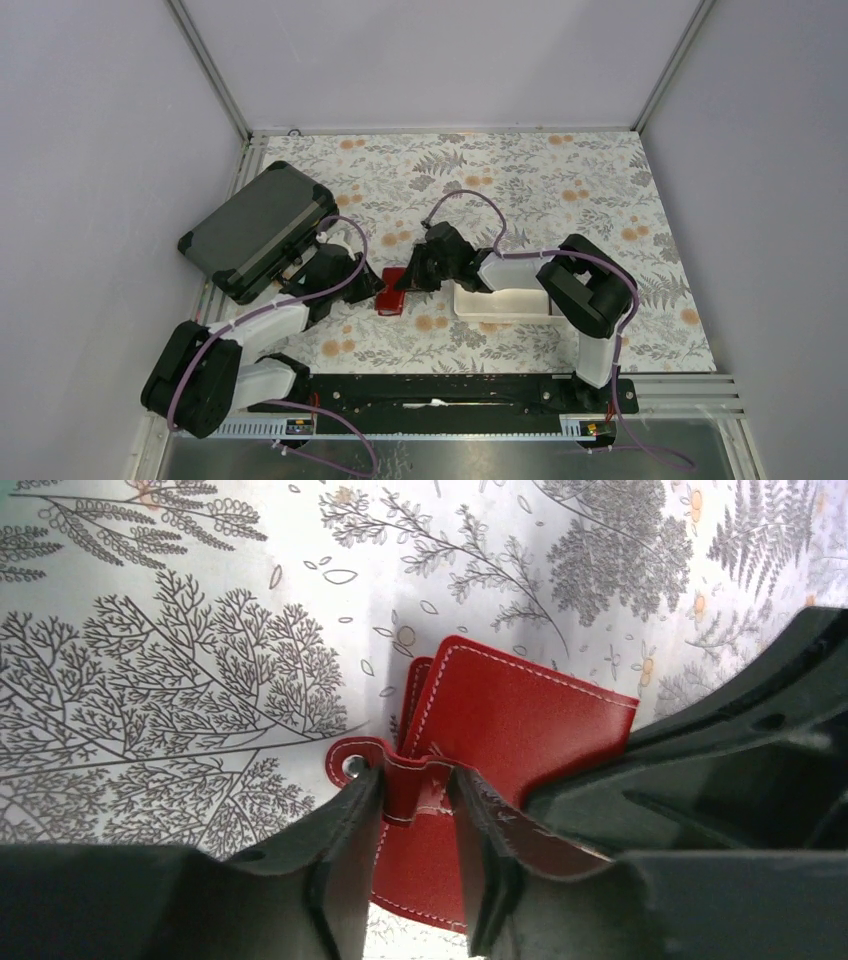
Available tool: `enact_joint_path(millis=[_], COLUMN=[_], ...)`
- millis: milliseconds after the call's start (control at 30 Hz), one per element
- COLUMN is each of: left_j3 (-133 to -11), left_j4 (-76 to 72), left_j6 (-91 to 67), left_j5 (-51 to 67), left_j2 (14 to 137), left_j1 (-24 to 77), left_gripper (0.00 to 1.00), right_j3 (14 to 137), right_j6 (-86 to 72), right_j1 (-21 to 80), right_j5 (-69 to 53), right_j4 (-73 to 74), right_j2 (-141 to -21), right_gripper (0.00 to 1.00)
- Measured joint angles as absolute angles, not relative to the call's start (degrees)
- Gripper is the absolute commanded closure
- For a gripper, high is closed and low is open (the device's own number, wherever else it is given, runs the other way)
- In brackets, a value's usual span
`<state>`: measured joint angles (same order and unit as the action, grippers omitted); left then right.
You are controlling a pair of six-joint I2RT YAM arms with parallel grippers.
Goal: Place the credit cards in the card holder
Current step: Close the card holder at the center of the board.
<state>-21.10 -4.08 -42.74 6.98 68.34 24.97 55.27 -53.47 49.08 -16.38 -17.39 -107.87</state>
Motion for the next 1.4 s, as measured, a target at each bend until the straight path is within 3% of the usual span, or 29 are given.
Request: enact_joint_path(millis=[100, 233, 400, 533, 733, 1033, 1133, 1233, 1300, 1333, 1400], left_j3=[-21.12, -22.98, -29.71, -33.85, -34.81, -38.24, -40.51, -42.5, -43.66, -44.07, -45.1], left_j4=[-1.93, 4.62, 7.64, 7.25, 8.45, 9.58, 9.34, 9.56, 10.59, 10.96, 11.35], left_j6=[-41.43, -38.76, -34.11, -30.74, -27.44, -25.71, -25.76, -26.55, -27.29, -27.7, -27.55], left_j5=[6.68, 4.21, 2.42, 1.23, -6.39, -26.7, -33.19, -38.83, -42.06, -43.0, -44.97], left_j2=[64.53, 54.39, 43.79, 42.13, 44.64, 53.28, 57.17, 61.17, 63.33, 64.01, 65.41], left_j1=[25.08, 25.3, 27.11, 33.56, 44.75, 59.35, 62.15, 63.81, 64.47, 64.62, 65.6], left_gripper=[0.29, 0.17, 0.15, 0.15, 0.14, 0.1, 0.19, 0.5, 0.64, 0.7, 0.85], right_j3=[55.96, 59.2, 66.89, 71.59, 73.93, 74.15, 74.15, 74.15, 74.15, 74.13, 74.13], right_j6=[-52.9, -49.82, -46.7, -46.28, -46.92, -49.82, -50.5, -51.07, -51.27, -51.42, -51.64], right_j1=[49.19, 49.39, 49.39, 49.39, 49.39, 49.52, 49.95, 50.83, 51.31, 51.44, 51.59], right_j5=[-16.14, -12.21, -6.37, -2.39, 0.91, 2.15, 2.59, 3.05, 3.66, 3.99, 4.78], right_j4=[-16.47, -7.9, 3.36, 9.74, 16.38, 19.11, 19.18, 19.77, 20.34, 20.45, 20.34], right_j2=[-107.33, -104.2, -100.27, -97.06, -92.09, -88.31, -88.2, -88.18, -88.12, -88.05, -87.99], right_gripper=[1.0, 1.0, 1.0, 1.0, 1.0, 1.0, 1.0, 1.0, 1.0, 0.98, 0.84])
